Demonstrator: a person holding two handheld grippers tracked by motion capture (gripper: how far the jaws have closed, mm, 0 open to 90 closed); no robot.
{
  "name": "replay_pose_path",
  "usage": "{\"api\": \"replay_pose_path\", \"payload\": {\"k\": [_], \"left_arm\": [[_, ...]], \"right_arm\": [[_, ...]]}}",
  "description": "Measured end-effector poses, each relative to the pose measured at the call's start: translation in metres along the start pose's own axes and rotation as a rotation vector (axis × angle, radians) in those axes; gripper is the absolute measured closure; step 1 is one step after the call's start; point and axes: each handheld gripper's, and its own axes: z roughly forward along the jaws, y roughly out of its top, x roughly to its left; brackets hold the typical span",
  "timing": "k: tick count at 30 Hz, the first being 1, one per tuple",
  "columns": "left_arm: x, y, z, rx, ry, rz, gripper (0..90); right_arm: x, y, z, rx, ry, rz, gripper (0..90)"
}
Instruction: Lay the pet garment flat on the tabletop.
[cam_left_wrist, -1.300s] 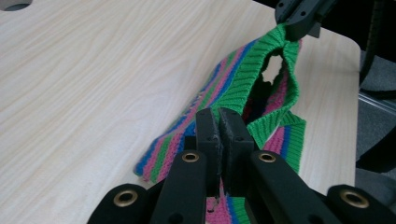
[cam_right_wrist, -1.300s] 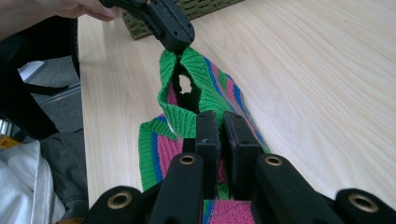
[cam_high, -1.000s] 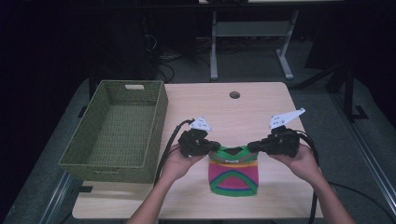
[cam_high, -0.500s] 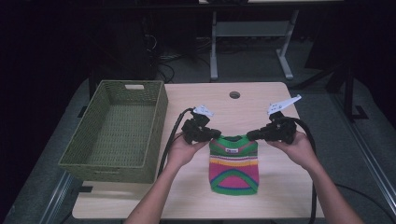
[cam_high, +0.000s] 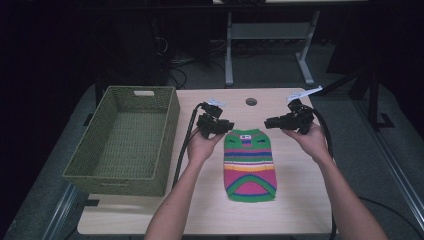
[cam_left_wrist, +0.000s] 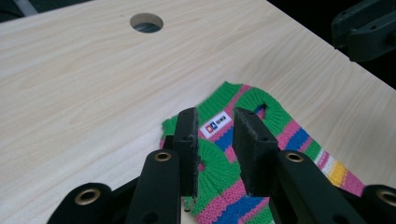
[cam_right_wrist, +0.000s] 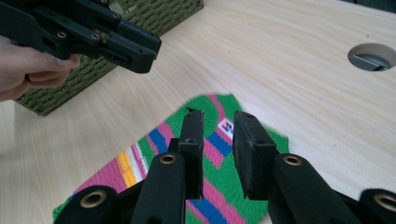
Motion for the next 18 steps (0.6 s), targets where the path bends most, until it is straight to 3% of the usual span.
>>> {"api": "replay_pose_path", "payload": {"k": [7,18], "left_arm": [[0.0,-0.012,0.001,0.03,-0.033,0.004,67.9],[-0.004,-0.042,0.009,0.078,-0.061,0.006,67.6]], "right_arm": [[-0.003,-0.014,0.004,0.049,0.002,0.012,73.8],[0.008,-0.03,0.012,0.112,0.017,-0.017,80.6]]}}
